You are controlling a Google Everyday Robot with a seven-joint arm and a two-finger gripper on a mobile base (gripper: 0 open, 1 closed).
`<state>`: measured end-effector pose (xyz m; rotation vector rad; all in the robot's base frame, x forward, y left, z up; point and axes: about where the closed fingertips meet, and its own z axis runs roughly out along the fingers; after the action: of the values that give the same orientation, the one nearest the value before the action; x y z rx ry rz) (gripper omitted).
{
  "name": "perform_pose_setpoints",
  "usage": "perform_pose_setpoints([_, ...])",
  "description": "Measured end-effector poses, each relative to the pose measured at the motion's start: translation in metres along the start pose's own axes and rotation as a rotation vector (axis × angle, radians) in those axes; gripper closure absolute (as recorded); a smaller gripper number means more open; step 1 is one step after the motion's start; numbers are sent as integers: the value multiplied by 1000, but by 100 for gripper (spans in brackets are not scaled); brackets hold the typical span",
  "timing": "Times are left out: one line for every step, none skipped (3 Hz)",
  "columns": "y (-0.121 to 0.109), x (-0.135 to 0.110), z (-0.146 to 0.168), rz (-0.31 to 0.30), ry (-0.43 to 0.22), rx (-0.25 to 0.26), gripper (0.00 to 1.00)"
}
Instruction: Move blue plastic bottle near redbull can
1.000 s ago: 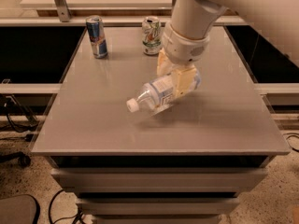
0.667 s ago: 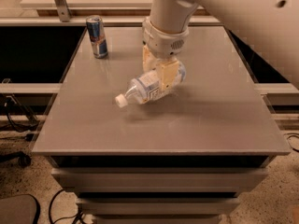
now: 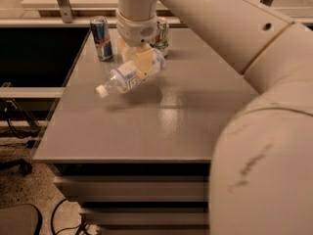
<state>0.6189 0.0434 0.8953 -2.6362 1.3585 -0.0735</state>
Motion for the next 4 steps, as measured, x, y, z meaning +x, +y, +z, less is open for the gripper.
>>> perform_pose_setpoints([-44, -12, 0, -21, -7, 33, 100])
perform_pose_setpoints([-78, -24, 5, -53, -47, 57, 100])
perform_pose_setpoints([-99, -34, 13, -77, -81, 65, 100])
perform_pose_setpoints([-109, -31, 24, -71, -99, 62, 100])
